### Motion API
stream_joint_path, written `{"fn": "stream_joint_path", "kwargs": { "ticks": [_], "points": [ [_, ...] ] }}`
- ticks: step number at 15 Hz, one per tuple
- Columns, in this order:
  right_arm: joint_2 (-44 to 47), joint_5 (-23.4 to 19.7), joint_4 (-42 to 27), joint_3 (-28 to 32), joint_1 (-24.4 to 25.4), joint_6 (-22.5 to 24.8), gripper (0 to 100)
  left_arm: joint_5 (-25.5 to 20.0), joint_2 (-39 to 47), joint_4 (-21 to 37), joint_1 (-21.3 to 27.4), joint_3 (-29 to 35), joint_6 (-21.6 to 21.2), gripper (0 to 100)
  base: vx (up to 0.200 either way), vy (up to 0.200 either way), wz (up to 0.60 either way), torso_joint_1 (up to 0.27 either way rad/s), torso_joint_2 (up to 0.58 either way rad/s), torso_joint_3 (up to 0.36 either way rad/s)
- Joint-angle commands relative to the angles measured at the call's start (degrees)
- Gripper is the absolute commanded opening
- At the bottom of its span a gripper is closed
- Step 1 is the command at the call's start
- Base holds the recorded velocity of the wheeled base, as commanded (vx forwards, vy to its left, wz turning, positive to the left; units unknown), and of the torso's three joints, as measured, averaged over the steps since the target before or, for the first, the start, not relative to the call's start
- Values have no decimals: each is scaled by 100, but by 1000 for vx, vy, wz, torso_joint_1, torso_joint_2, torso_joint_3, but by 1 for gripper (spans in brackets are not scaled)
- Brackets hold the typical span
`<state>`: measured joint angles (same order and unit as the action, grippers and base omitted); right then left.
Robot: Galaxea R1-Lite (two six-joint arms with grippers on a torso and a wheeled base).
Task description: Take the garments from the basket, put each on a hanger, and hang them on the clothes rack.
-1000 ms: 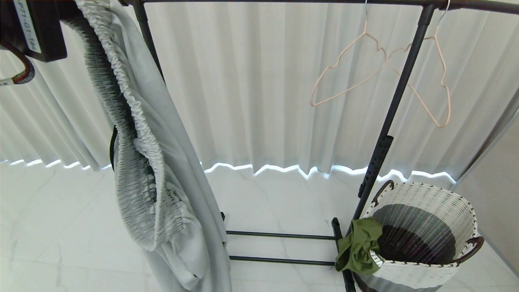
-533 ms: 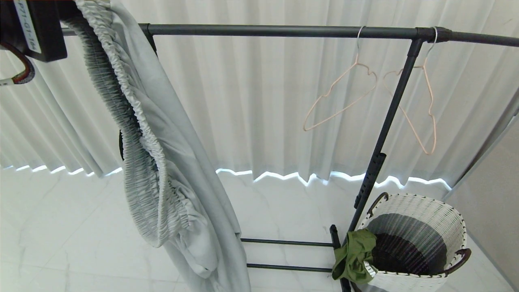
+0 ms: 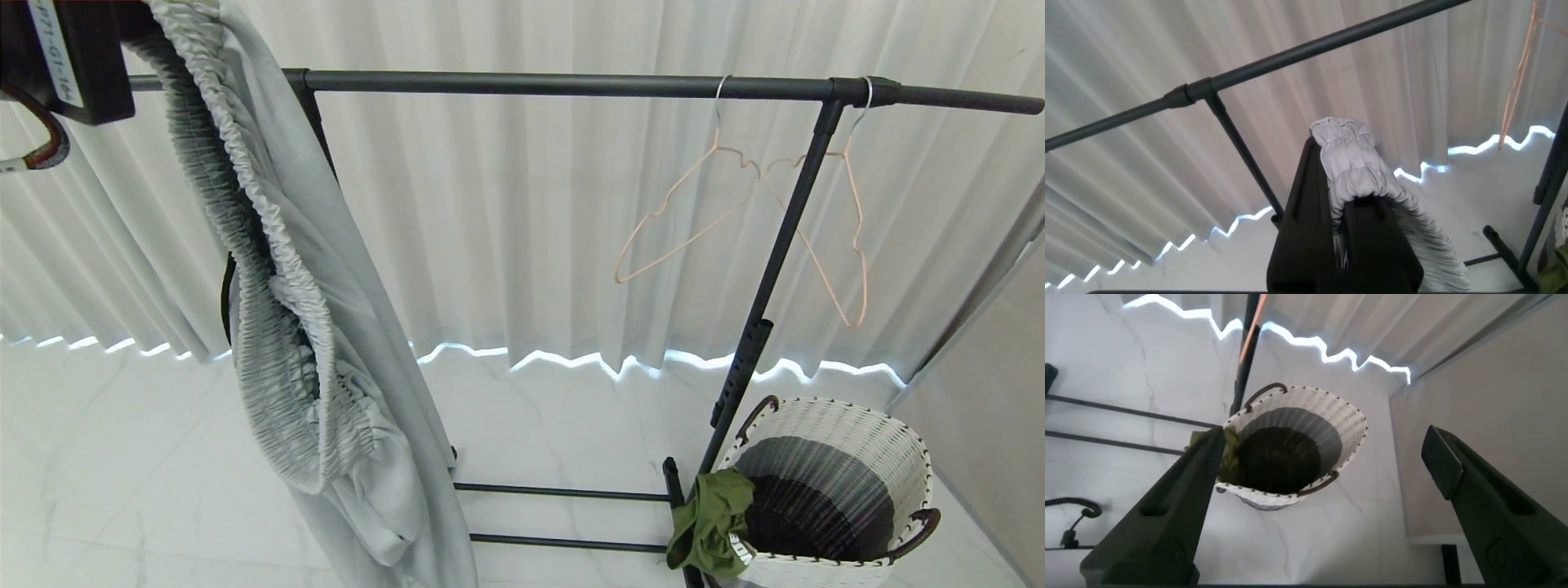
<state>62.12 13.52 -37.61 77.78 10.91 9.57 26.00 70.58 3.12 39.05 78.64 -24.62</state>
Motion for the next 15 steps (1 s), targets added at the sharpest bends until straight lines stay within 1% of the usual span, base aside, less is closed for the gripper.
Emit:
{"fn": "stream_joint_path", "kwargs": {
  "ticks": [1, 6, 10, 13, 14, 15],
  "points": [
    [10, 2, 43, -17, -1, 1, 100, 1, 8, -4, -2, 2, 2, 0, 200, 0, 0, -12, -7, 7],
    [19, 2, 78, -105, -1, 1, 100, -16, 8, -4, 6, -7, 2, 0, 200, 0, 0, 7, -2, -5],
    [63, 2, 597, -711, -1, 1, 100, -25, -1, -4, 6, -7, 2, 0, 200, 0, 0, 0, 7, 4],
    [292, -34, 834, -948, -10, -43, 100, -25, -1, -4, 6, -16, 2, 0, 0, 0, 0, 0, 0, 0],
    [397, -148, 1027, -1045, -89, -43, 100, -25, -1, -4, 6, -16, 2, 0, 0, 0, 0, 0, 0, 0],
    [511, -350, 1273, -1124, -212, -43, 100, -25, -1, -4, 6, -16, 2, 0, 0, 0, 0, 0, 0, 0]
  ]
}}
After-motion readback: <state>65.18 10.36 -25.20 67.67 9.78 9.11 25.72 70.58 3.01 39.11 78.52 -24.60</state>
